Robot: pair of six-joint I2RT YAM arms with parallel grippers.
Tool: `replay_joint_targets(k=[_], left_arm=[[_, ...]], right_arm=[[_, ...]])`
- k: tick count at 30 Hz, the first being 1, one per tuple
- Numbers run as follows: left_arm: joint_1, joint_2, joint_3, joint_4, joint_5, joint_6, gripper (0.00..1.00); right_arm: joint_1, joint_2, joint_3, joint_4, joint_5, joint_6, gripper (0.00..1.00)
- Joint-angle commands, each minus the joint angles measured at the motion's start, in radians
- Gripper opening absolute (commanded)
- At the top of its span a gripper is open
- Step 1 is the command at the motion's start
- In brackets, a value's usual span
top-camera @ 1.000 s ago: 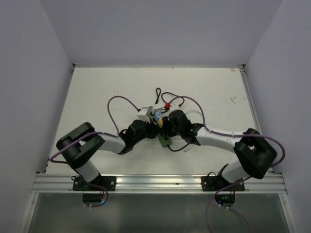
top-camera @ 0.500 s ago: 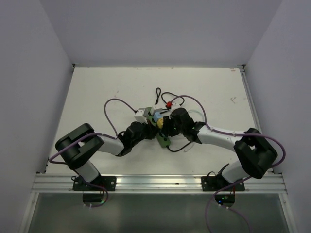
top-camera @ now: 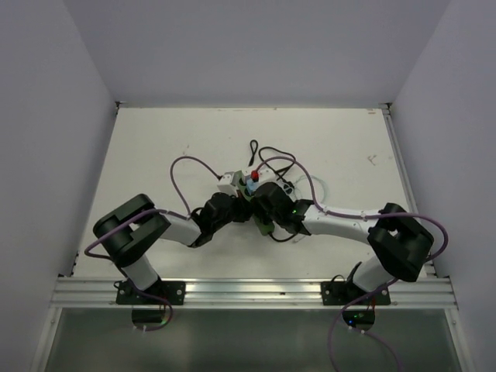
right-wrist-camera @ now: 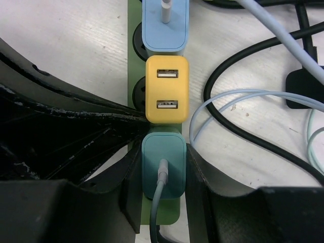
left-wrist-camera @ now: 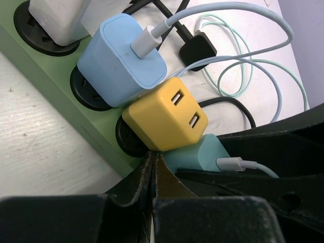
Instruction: Pull the plug off the socket
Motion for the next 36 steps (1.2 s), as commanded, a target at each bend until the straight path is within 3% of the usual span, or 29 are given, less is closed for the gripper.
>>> replay_joint_targets(k=[1,14,17,25,28,32,36], left_arm=[[0.023,0.139,0.025,-0.311,-0.042,0.039,0.00],[0.029,0.191,0.089,-0.365,-0.026,0.048,0.00],[0.029,0.191,0.088,-0.363,-0.025,0.048,0.00],[0.030,0.191,0.086,-0.363,-0.019,0.050,0.00],[0.032,0.191,0.085,-0.363,-0.019,0.048,0.00],[0.032,0.193,0.086,-0.362,-0.020,0.050,0.00],[0.032,0.196,0.088,-0.363,-0.019,0.050,0.00]], right_arm=[[0.077,0.023,0.047,-0.065,0.059,-0.020,0.00],[0.192,0.136,0.140,-0.149,0.234,-0.030,0.00],[0.189,0.117,0.113,-0.131,0.208,-0.005,0.00],[-0.004,-0.030,-0.038,0.013,-0.170,0.093,0.00],[-0.033,-0.048,-0.052,0.030,-0.232,0.105,0.00],[-0.033,-0.036,-0.018,-0.003,-0.206,0.075,0.00],[0.017,-0.006,0.037,-0.088,-0.070,0.024,0.00]])
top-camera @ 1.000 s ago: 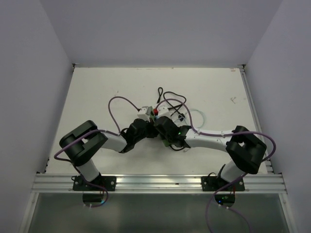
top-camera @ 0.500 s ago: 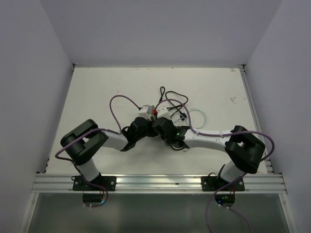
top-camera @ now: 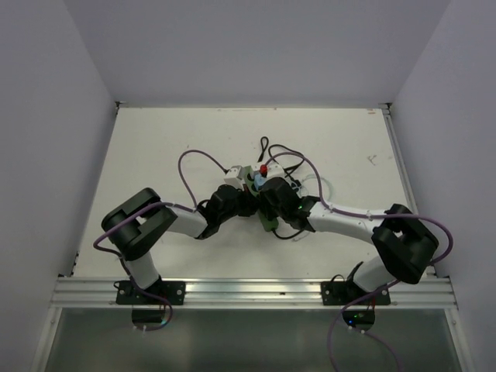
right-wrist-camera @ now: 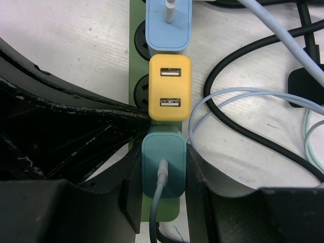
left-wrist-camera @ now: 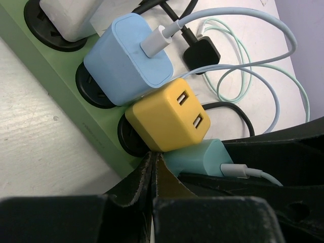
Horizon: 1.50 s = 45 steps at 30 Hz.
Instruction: Pull the plug off the socket
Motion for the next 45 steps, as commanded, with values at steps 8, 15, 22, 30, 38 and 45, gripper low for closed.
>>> replay_joint_targets(k=[8,15,22,30,38,45], left_arm=[[0.007,0.118,-0.030,-0.300,-0.085,0.051,0.00],[0.007,0.119,-0.030,-0.301,-0.084,0.054,0.00],[0.007,0.121,-0.028,-0.301,-0.082,0.056,0.00],[0.009,0.127,-0.025,-0.300,-0.078,0.059,0.00],[0.009,0.131,-0.022,-0.301,-0.073,0.062,0.00],[0.011,0.148,-0.008,-0.303,-0.056,0.074,0.00]], right_arm=[[0.126,0.066,0.122,-0.180,0.061,-0.015,0.00],[0.101,0.033,0.095,-0.162,0.003,0.011,0.00],[-0.015,-0.047,0.010,-0.044,-0.267,0.069,0.00],[0.055,0.037,0.123,-0.183,-0.056,-0.004,0.00],[0.129,0.091,0.185,-0.275,0.066,-0.002,0.00],[-0.054,-0.058,0.000,-0.073,-0.296,0.095,0.00]])
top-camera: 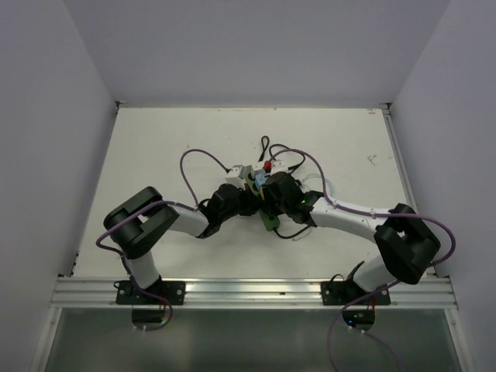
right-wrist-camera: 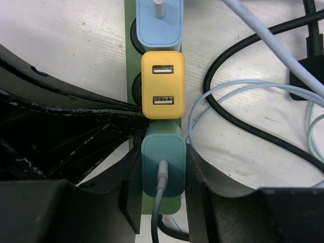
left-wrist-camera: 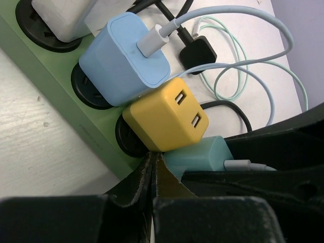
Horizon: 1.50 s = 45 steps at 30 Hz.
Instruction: Pull the plug off the socket
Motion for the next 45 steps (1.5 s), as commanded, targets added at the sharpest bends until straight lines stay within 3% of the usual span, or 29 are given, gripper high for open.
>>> replay_joint_targets(k=[1,5,13,18,28,39,45], left_arm=[[0.007,0.138,-0.015,-0.304,-0.067,0.075,0.00],[0.007,0.135,-0.018,-0.299,-0.062,0.076,0.00],[0.007,0.135,-0.018,-0.299,-0.062,0.077,0.00],[0.007,0.135,-0.020,-0.297,-0.064,0.076,0.00],[0.009,0.138,-0.015,-0.304,-0.064,0.080,0.00],[0.007,0.141,-0.010,-0.310,-0.074,0.080,0.00],[0.006,0.138,-0.017,-0.308,-0.079,0.081,0.00]], right_arm=[[-0.047,-0.080,-0.065,0.044,-0.298,0.094,0.00],[-0.060,-0.069,-0.039,0.012,-0.339,0.088,0.00],[0.077,0.050,0.134,-0.164,-0.065,0.014,0.00],[0.130,0.094,0.176,-0.206,-0.006,0.019,0.00],[0.009,-0.118,0.048,-0.114,-0.216,0.062,0.00],[-0.046,-0.385,0.122,-0.312,-0.094,0.022,0.00],[-0.176,-0.543,0.134,-0.390,0.112,0.030,0.00]])
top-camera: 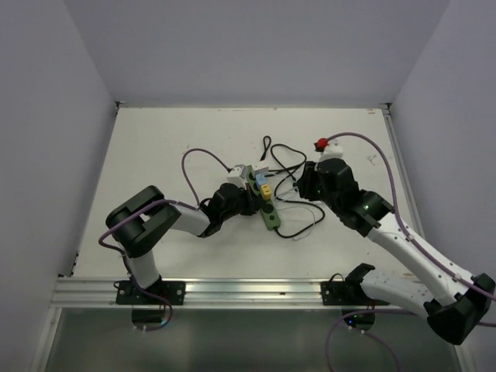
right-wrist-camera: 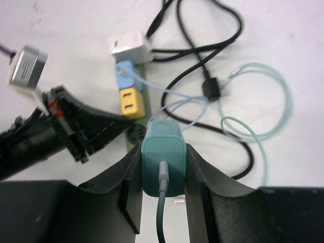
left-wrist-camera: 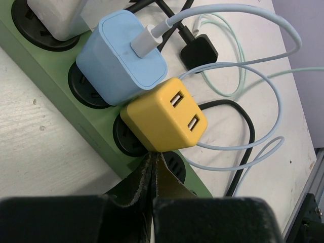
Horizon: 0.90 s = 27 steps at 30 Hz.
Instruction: Pull the plug off the socket
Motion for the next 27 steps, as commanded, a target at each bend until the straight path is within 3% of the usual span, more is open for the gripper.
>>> replay_joint_targets(k=[1,5,11,15,27], left_arm=[[0.007,0.114,-0.036,-0.313,-0.093,0.073,0.00],[0.007,0.116,-0.036,-0.312,-0.093,0.072,0.00],[0.005,0.114,-0.038,-0.312,-0.095,0.075,0.00],[0.004,0.113,-0.041,-0.309,-0.095,0.078,0.00],[0.004,0.117,-0.042,-0.287,-0.074,0.092,0.00]], right_arm=[[-0.077,-0.065,0.044,-0.056,0.141,0.002,0.00],[-0.179,-0.056,0.047,-0.050,0.194,0.016,0.00],[-0.470,0.057,0.011,0.080,-0.049,0.033,0.00],[-0.662,0.228,0.008,0.189,-0.210,0.068,0.00],[-0.747,0.585,0.100,0.389,-0.304,0.154,0.07]])
